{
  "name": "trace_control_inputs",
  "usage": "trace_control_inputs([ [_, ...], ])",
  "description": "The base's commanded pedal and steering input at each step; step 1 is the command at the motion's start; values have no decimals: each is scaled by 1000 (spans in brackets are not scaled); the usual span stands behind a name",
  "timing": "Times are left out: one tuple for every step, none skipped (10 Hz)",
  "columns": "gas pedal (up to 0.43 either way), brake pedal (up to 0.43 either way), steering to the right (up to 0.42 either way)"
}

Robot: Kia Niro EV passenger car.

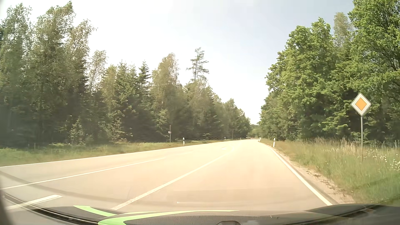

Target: Follow the waypoints while adhering to traffic rules and regulations

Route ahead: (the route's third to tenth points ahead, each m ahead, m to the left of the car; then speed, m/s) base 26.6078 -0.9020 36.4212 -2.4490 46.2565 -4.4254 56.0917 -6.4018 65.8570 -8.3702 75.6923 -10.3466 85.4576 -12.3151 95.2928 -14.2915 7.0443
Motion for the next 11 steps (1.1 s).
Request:
trace_control_inputs([
  [520, 0, 128],
  [520, 0, 110],
  [520, 0, 94],
  [520, 0, 81],
  [520, 0, 72],
  [520, 0, 64],
  [520, 0, 55],
  [520, 0, 44],
  [520, 0, 31],
  [520, 0, 24],
  [520, 0, 18],
])
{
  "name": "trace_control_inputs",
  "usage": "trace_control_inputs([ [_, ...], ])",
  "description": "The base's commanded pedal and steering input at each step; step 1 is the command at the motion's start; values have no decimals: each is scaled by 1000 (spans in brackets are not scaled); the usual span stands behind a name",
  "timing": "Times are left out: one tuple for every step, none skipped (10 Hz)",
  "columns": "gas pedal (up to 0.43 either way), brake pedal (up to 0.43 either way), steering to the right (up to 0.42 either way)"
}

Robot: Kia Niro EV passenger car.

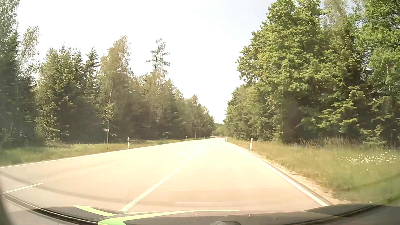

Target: Follow the waypoints while adhering to traffic rules and regulations

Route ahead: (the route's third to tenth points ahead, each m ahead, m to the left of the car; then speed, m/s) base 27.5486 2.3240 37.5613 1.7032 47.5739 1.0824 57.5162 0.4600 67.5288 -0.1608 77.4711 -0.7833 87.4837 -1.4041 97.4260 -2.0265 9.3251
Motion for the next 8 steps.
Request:
trace_control_inputs([
  [520, 0, 17],
  [520, 0, 16],
  [520, 0, 17],
  [520, 0, 16],
  [520, 0, 17],
  [531, 0, 16],
  [531, 0, 16],
  [531, 0, 16],
])
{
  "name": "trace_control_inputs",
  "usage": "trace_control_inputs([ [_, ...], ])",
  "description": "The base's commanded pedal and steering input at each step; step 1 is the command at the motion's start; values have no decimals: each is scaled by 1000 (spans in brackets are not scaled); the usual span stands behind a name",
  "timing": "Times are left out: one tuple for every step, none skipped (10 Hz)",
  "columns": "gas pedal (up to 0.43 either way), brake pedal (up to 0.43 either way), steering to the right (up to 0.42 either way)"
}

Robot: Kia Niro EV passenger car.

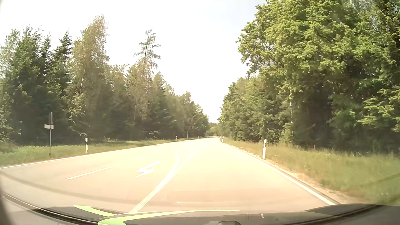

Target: Follow the waypoints while adhering to traffic rules and regulations

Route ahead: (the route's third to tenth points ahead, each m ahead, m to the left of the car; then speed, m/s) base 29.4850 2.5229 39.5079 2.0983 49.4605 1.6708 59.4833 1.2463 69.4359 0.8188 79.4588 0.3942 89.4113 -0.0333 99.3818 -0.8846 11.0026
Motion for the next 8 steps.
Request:
trace_control_inputs([
  [531, 0, 16],
  [531, 0, 14],
  [531, 0, 12],
  [531, 0, 10],
  [531, 0, 6],
  [531, 0, 3],
  [531, 0, 1],
  [520, 0, 0],
])
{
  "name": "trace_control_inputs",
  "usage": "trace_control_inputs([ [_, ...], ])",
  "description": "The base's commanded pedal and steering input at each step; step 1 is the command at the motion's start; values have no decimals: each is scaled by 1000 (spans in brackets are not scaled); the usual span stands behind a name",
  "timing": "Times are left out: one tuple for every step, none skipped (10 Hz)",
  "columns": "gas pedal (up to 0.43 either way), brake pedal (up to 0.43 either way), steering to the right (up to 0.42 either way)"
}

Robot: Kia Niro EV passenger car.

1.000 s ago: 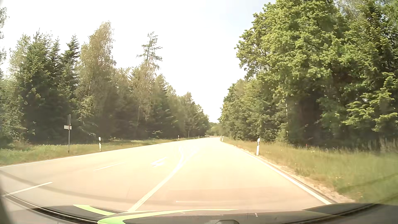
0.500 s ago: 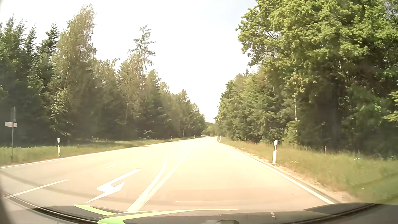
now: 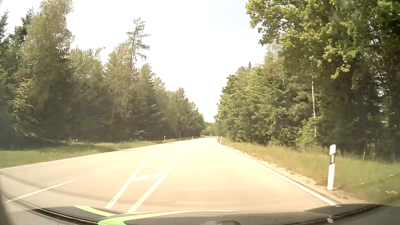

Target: Follow the waypoints while adhering to traffic rules and regulations

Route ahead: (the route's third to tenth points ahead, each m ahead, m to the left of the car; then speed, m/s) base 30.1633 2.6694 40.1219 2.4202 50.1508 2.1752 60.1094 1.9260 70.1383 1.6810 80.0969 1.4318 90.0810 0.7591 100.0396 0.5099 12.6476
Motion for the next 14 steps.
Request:
trace_control_inputs([
  [520, 0, -2],
  [520, 0, -4],
  [520, 0, -5],
  [520, 0, -5],
  [520, 0, -6],
  [500, 0, -6],
  [500, 0, -6],
  [500, 0, -6],
  [500, 0, -6],
  [500, 0, -6],
  [500, 0, -6],
  [500, 0, -7],
  [488, 0, -6],
  [488, 0, -6],
])
